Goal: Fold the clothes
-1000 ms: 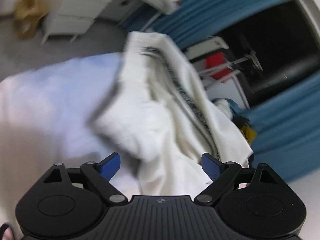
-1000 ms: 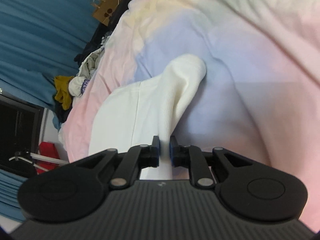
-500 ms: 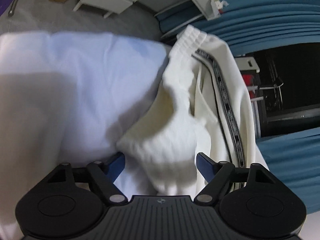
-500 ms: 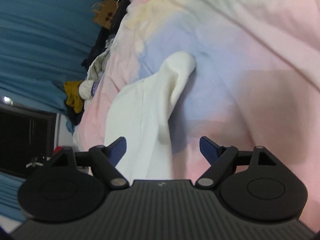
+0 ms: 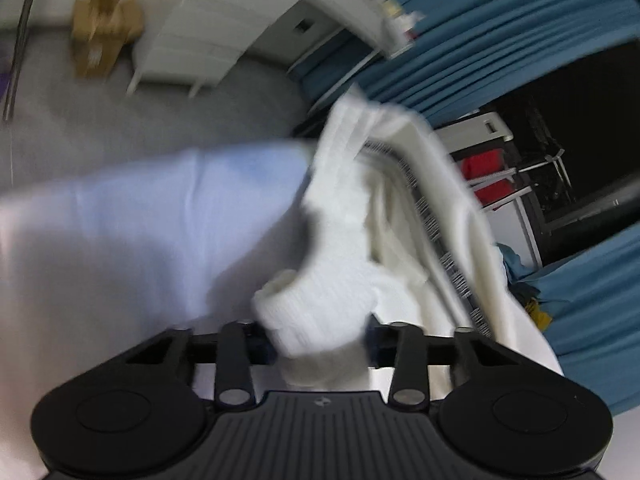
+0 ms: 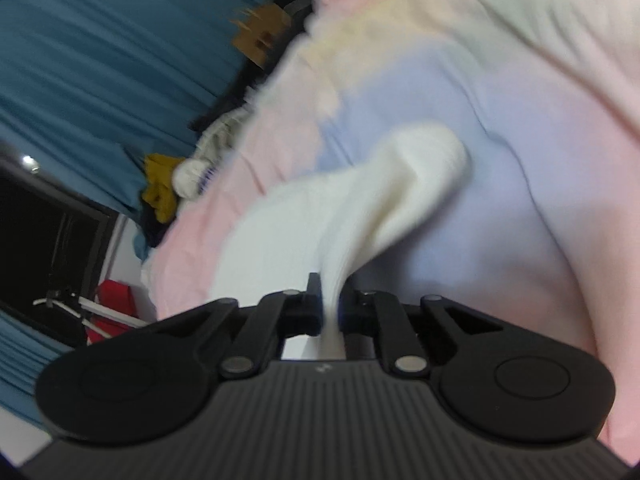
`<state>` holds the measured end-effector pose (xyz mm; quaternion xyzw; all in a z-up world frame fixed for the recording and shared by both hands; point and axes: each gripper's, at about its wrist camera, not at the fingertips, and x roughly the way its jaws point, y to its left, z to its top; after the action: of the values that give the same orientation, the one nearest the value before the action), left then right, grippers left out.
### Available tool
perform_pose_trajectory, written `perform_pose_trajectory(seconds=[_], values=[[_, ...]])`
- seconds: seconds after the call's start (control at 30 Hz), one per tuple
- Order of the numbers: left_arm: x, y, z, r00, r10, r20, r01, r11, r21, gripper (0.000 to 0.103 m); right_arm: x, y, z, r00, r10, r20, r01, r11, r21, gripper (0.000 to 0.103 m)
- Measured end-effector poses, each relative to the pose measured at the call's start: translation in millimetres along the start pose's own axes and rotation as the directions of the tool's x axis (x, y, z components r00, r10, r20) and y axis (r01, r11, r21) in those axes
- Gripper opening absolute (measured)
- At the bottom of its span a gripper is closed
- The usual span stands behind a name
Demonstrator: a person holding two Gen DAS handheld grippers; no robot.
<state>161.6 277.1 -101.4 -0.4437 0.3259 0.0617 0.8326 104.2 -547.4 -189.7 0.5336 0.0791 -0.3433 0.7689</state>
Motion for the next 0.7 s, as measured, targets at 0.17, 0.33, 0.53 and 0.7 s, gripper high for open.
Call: perform_pose_trajectory(seconds=[0.17, 0.33, 0.53, 0.7], values=[[-38, -16, 11, 0.999, -0.024, 0.027, 0.022, 0.997, 0.069, 0.032, -42, 12, 10, 0.991, 0.057, 0.118, -0.055, 0.998, -0.022, 0.008], [-59, 5, 8, 0.999, 0.031, -0.034, -0.028, 0.995, 0.094, 0.029, -62, -24, 21, 0.987, -0.127, 0.101, 0.117, 0.987, 0.106, 0.008], [-68, 44, -8, 0.987, 0.091, -0.131, -0.078, 0.992, 0.100, 0.030, -37, -85, 19, 0.953, -0.278, -0.124, 0.302, 0.910, 0.284, 0.009], [-92, 33, -14, 0.989, 0.088, -0.121, -0.070, 0.987, 0.145, 0.037, -49, -88, 23, 0.971, -0.224, -0.077, 0.237, 0.901, 0.364, 0.011]])
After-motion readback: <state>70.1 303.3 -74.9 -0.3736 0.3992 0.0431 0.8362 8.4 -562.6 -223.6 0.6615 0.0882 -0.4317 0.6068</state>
